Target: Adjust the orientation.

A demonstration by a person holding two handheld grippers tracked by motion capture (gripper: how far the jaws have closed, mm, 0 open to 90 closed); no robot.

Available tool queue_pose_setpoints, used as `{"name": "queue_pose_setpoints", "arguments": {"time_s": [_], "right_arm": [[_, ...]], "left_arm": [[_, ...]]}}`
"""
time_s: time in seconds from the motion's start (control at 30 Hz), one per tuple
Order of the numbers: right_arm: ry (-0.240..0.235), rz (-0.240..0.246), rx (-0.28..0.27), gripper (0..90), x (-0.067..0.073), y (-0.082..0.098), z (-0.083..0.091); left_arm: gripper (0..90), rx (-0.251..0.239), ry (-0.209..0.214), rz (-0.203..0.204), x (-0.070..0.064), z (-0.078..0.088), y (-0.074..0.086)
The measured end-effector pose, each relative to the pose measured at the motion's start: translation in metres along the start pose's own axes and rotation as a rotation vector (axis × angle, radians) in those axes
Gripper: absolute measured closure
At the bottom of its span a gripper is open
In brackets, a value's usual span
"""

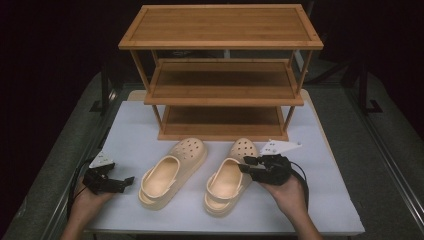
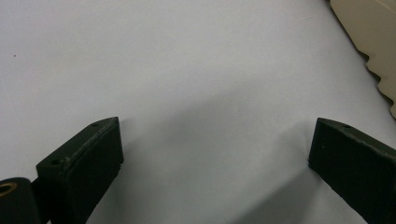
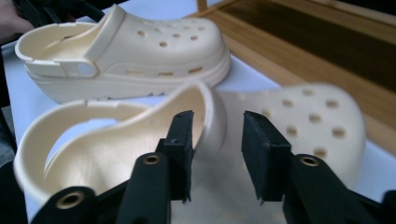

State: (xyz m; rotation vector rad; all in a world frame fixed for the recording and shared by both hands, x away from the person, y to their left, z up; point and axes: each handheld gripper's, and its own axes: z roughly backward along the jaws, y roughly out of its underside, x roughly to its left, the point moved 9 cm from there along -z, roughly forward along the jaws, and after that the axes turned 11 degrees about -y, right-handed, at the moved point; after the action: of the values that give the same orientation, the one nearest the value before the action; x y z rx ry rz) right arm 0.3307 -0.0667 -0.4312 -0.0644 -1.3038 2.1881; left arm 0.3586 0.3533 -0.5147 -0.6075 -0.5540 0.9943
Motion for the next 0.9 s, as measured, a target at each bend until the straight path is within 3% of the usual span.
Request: {"name": "queue_pose_setpoints", "arguments": {"time_s": [0.13,0.23,0.47,0.9], "right_arm": [[0.031,-0.036,0.018,57.4,0.007,0.015,0.003],[0.035,-0.058,0.004,54.6,0.010,0.015,0.001],[0.090,-0.043,0.037,52.1,0.010,0.017,-0.010],[0.086,-0.063,0.036,54.1,-0.003,0.023,0.006]], "left_arm": [[2.4,-0.002,-0.001,0.003,0.000,0.000,0.000],[2.4,-0.002,-0.001,0.003,0.000,0.000,0.000],[2.4,-0.002,0.000,0.004,0.000,0.000,0.000],[2.4,-0.002,0.000,0.004,0.000,0.000,0.000]]}}
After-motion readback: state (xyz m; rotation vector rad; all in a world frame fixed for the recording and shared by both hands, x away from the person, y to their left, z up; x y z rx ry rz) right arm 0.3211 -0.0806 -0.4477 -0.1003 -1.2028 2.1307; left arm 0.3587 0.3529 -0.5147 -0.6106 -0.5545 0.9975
